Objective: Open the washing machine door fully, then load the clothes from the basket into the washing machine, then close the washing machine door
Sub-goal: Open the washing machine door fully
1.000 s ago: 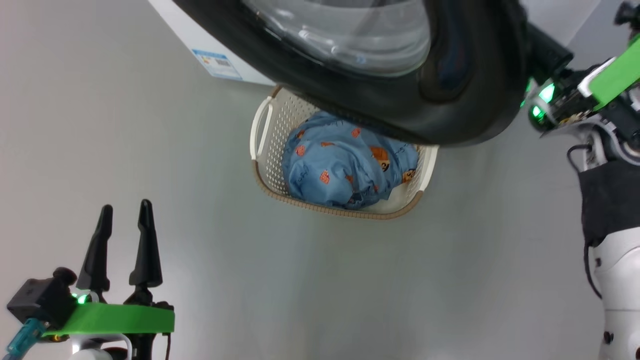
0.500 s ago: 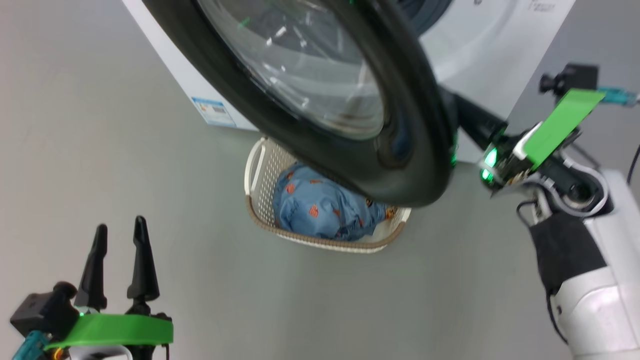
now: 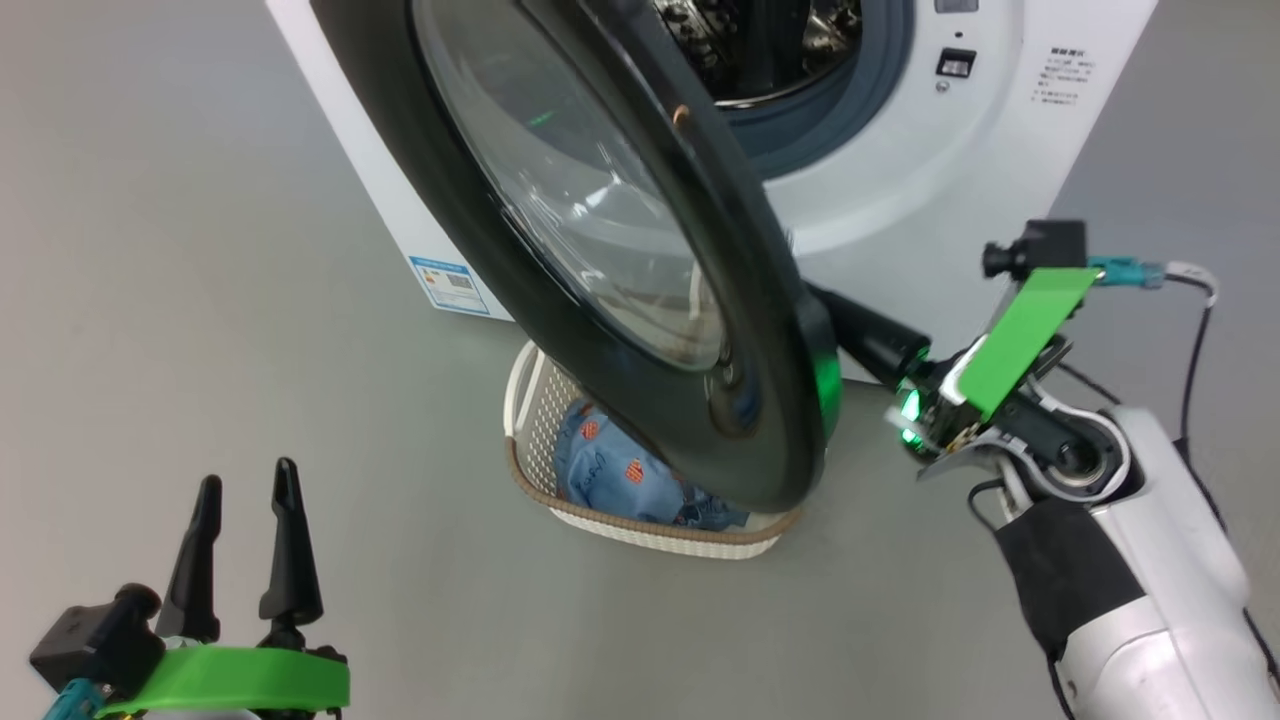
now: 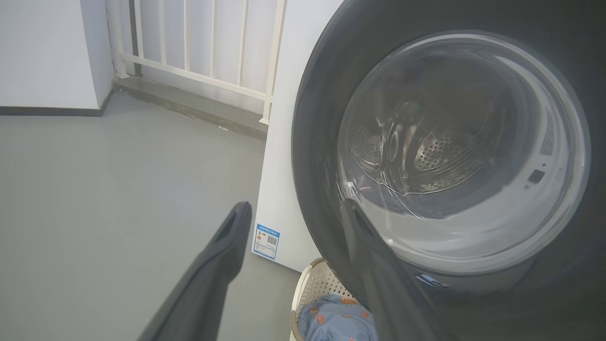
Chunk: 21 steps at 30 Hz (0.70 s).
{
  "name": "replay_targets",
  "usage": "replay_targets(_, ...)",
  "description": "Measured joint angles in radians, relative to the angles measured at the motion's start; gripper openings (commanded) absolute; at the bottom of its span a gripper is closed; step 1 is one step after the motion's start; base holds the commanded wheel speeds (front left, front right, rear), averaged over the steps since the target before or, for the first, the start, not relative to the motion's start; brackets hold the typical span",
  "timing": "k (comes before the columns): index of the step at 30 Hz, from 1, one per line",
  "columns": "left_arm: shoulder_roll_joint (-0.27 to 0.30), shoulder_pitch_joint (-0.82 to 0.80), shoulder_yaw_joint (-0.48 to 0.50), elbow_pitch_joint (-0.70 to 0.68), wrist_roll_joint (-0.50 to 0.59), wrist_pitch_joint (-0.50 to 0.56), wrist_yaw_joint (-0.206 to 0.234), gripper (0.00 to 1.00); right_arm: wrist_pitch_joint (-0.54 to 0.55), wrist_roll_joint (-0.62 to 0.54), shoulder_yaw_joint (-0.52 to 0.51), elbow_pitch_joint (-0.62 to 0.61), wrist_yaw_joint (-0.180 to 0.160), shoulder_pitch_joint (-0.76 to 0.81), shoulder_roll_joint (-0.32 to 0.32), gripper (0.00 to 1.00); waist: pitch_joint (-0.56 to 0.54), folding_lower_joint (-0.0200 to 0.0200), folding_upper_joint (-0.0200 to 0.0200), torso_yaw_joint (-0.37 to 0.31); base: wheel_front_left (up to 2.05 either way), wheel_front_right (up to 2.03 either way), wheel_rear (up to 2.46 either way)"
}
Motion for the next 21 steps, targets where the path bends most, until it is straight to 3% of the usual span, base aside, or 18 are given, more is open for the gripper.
replay_targets(21, 0.003, 0.042, -0.022, 0.010, -0.019, 0.000, 0.000, 1.00, -0.023, 0.005, 0.155, 0.012, 0.000, 0.063, 0.029, 0.00, -0.084, 0.0000, 0.0000, 0.065, 0.00, 0.00, 0.00)
